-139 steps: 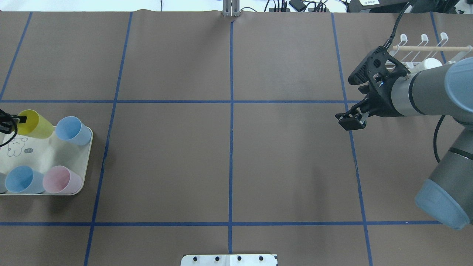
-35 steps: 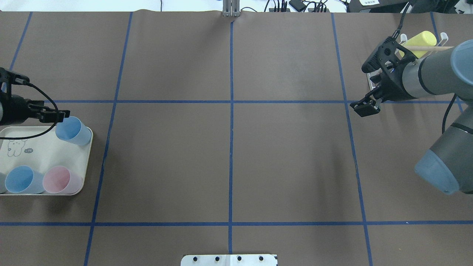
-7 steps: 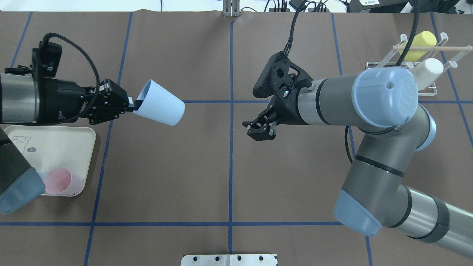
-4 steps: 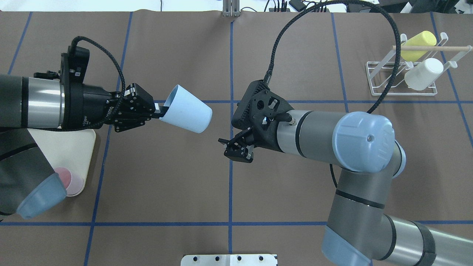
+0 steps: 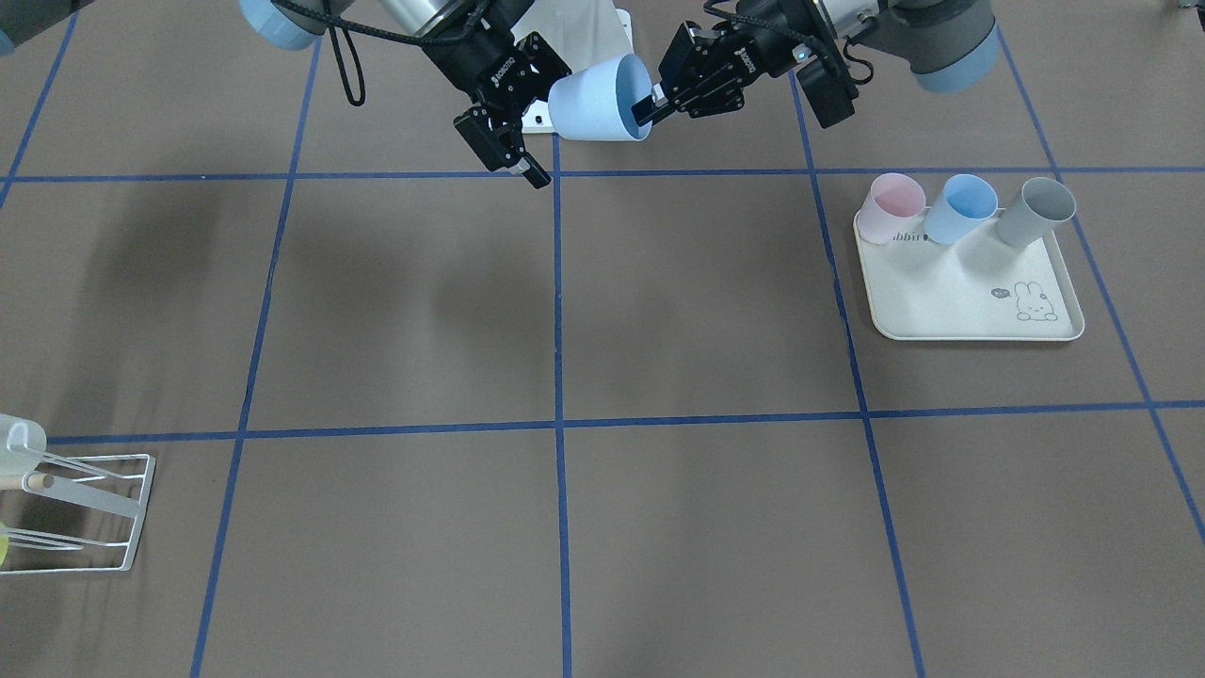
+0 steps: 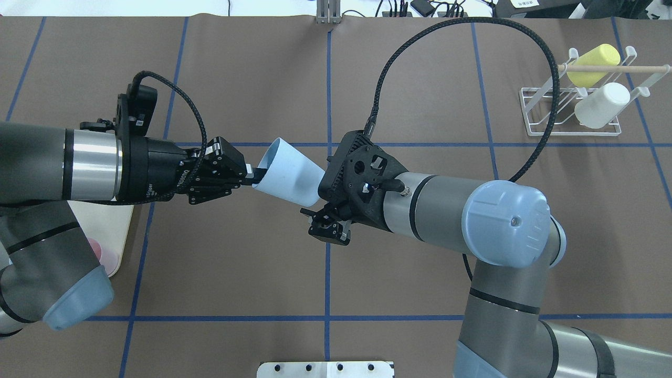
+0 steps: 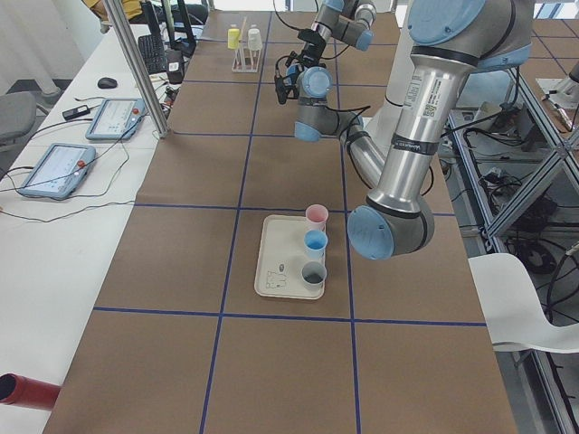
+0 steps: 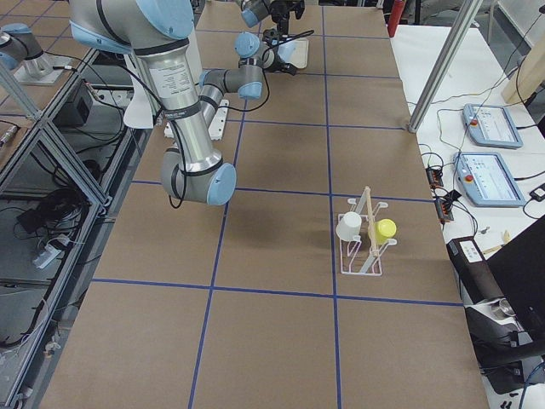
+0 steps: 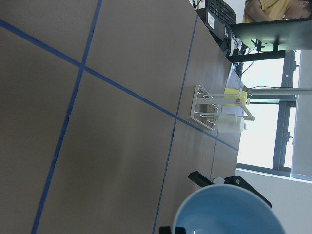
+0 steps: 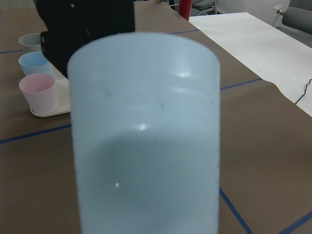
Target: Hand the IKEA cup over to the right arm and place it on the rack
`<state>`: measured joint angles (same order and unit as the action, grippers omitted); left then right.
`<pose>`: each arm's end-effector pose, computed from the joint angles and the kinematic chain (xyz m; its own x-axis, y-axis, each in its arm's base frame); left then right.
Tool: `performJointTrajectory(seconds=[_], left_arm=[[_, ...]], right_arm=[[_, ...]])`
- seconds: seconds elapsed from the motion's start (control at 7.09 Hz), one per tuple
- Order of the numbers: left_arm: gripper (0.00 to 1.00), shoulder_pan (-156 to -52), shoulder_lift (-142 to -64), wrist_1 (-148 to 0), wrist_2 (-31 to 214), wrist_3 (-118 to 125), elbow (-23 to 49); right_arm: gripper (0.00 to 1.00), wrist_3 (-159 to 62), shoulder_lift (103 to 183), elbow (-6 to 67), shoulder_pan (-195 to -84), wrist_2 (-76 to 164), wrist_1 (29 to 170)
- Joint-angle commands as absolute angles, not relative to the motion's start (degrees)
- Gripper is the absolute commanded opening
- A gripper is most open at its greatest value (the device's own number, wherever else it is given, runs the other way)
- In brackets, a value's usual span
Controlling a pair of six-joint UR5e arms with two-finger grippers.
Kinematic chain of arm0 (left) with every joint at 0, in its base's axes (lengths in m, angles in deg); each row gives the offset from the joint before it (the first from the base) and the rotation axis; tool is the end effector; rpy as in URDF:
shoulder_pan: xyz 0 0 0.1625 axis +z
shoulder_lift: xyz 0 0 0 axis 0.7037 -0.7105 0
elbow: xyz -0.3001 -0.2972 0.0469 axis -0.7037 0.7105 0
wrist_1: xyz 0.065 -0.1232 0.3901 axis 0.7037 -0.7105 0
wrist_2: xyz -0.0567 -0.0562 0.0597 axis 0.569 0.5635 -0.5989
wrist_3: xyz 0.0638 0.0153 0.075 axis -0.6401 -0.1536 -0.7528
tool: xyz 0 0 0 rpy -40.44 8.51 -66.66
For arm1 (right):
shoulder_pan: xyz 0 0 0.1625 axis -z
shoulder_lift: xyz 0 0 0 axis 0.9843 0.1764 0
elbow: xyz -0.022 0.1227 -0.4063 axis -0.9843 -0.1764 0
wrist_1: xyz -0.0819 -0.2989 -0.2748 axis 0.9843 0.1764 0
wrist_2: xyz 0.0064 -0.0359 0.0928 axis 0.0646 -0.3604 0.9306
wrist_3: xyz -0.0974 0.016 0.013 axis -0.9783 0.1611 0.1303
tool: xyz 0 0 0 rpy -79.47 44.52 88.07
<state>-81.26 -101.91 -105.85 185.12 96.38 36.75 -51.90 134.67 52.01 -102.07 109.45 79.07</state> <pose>0.3396 -0.3649 0.1845 -0.2131 -0.1890 -0.9586 0.1467 0.9638 -0.2227 -0.4513 -0.3311 0.1302 0.4020 -0.8868 0.2282 -0.0418 0.2312 0.9720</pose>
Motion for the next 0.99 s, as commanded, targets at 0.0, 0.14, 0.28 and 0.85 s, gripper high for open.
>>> performJointTrajectory(seconds=[0.0, 0.14, 0.28, 0.85], left_arm=[[0.00, -80.59, -101.95, -105.82, 183.70, 96.38, 36.34], [0.00, -79.19, -101.86, -105.91, 181.86, 96.38, 36.25], [0.00, -78.48, -101.95, -105.91, 181.14, 96.38, 36.25], [0.00, -78.38, -101.95, -105.91, 181.14, 96.38, 36.25]], right_arm=[[0.99, -51.84, 134.29, 52.47, -101.90, 109.44, 78.73], [0.99, -51.84, 134.38, 53.52, -101.81, 109.35, 78.73], [0.99, -51.84, 134.38, 53.71, -101.73, 109.44, 78.73], [0.74, -52.01, 134.38, 54.58, -101.73, 109.35, 78.73]])
